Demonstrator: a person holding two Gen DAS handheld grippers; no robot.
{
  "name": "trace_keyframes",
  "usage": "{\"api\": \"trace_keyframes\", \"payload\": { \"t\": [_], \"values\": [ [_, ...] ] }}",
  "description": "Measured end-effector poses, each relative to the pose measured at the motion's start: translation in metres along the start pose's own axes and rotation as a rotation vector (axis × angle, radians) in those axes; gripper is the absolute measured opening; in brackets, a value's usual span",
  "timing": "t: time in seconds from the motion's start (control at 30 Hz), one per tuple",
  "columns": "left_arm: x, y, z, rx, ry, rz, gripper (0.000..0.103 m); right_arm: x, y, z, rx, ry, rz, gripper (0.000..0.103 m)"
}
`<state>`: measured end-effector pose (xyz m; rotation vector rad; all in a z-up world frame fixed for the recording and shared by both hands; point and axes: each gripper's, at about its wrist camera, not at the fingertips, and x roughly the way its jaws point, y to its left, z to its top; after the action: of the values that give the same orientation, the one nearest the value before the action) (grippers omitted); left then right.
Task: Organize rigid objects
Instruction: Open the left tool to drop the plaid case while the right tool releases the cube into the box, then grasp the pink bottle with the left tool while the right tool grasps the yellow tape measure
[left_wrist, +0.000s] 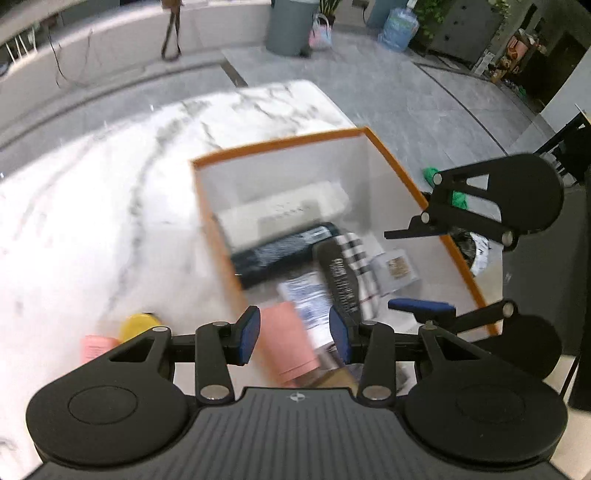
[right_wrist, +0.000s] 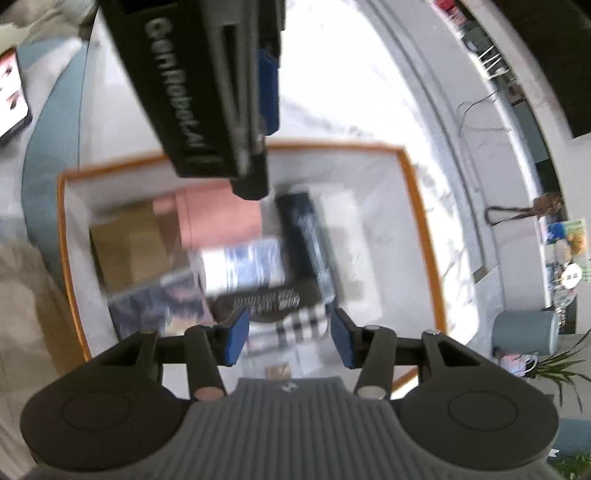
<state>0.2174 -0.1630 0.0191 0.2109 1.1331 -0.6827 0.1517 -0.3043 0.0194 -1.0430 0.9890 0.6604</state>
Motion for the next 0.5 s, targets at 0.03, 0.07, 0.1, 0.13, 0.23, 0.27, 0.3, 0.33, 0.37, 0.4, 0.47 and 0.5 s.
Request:
{"api": "trace_keyframes", "payload": {
  "t": [0.03,0.07,0.1,0.13,0.23,0.27,0.3,0.33,0.37,0.4,0.47,0.5],
  "values": [
    [-0.005,0.004,-0.004,0.008,-0.015,0.012,0.048,-0.003,0.002,0.007,0.005,-0.011,-0.010,0.047],
    [-0.010,0.008,-0.009,0.016,-0.031,0.027,0.048,-0.003,0.003,0.013,0.011,-0.020,-0.019,0.047],
    [-0.016,0.013,-0.014,0.025,-0.049,0.042,0.048,-0.004,0.004,0.019,0.018,-0.031,-0.028,0.047],
    [-0.020,0.017,-0.018,0.031,-0.068,0.058,0.048,-0.006,0.005,0.026,0.023,-0.044,-0.037,0.047],
    [-0.029,0.034,-0.029,0.084,-0.111,0.103,0.048,-0.012,0.009,0.049,0.045,-0.080,-0.052,0.047],
    [-0.032,0.038,-0.032,0.099,-0.120,0.112,0.048,-0.012,0.010,0.055,0.054,-0.088,-0.049,0.047],
    [-0.034,0.043,-0.034,0.116,-0.127,0.121,0.048,-0.012,0.012,0.062,0.062,-0.096,-0.045,0.047],
    [-0.036,0.049,-0.036,0.126,-0.130,0.125,0.048,-0.012,0.013,0.071,0.075,-0.107,-0.042,0.047],
    [-0.038,0.054,-0.039,0.121,-0.133,0.120,0.048,-0.012,0.015,0.077,0.090,-0.115,-0.036,0.047],
    [-0.039,0.061,-0.041,0.109,-0.132,0.107,0.048,-0.009,0.016,0.085,0.109,-0.122,-0.024,0.046],
    [-0.039,0.072,-0.048,0.109,-0.123,0.110,0.048,0.000,0.017,0.099,0.157,-0.126,0.004,0.046],
    [-0.037,0.075,-0.051,0.124,-0.121,0.130,0.048,0.006,0.017,0.107,0.181,-0.125,0.020,0.046]
  ]
}}
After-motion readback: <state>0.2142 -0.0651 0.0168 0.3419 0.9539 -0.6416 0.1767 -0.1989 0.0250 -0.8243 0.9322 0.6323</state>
